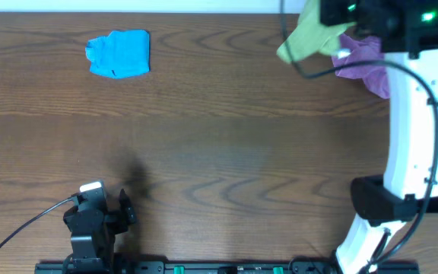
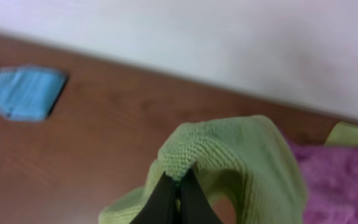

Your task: Fold the cloth

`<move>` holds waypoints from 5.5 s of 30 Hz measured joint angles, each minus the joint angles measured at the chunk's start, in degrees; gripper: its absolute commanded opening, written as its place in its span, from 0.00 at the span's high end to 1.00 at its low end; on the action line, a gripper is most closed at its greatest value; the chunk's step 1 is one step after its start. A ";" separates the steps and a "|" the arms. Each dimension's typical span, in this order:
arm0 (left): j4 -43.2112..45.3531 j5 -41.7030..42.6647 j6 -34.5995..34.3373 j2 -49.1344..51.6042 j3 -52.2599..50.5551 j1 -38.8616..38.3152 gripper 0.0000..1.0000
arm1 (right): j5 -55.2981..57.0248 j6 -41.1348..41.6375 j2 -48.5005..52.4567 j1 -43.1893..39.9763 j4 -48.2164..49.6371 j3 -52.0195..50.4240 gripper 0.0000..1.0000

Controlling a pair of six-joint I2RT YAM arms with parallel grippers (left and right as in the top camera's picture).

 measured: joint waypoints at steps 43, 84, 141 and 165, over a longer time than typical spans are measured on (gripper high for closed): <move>0.00 0.00 0.00 0.00 -0.02 0.00 0.05 | -1.22 4.28 -33.07 13.38 23.74 -60.54 0.60; 0.00 0.00 0.00 0.00 -0.02 0.00 0.05 | 11.06 9.11 -12.31 6.54 15.65 -73.05 0.98; 0.00 0.00 0.00 0.00 -0.02 0.00 0.05 | 4.94 10.75 -5.42 -4.33 33.16 -83.30 0.98; 0.00 0.00 0.00 0.00 -0.02 0.00 0.05 | 9.20 1.16 -2.86 -4.33 43.08 -81.40 0.99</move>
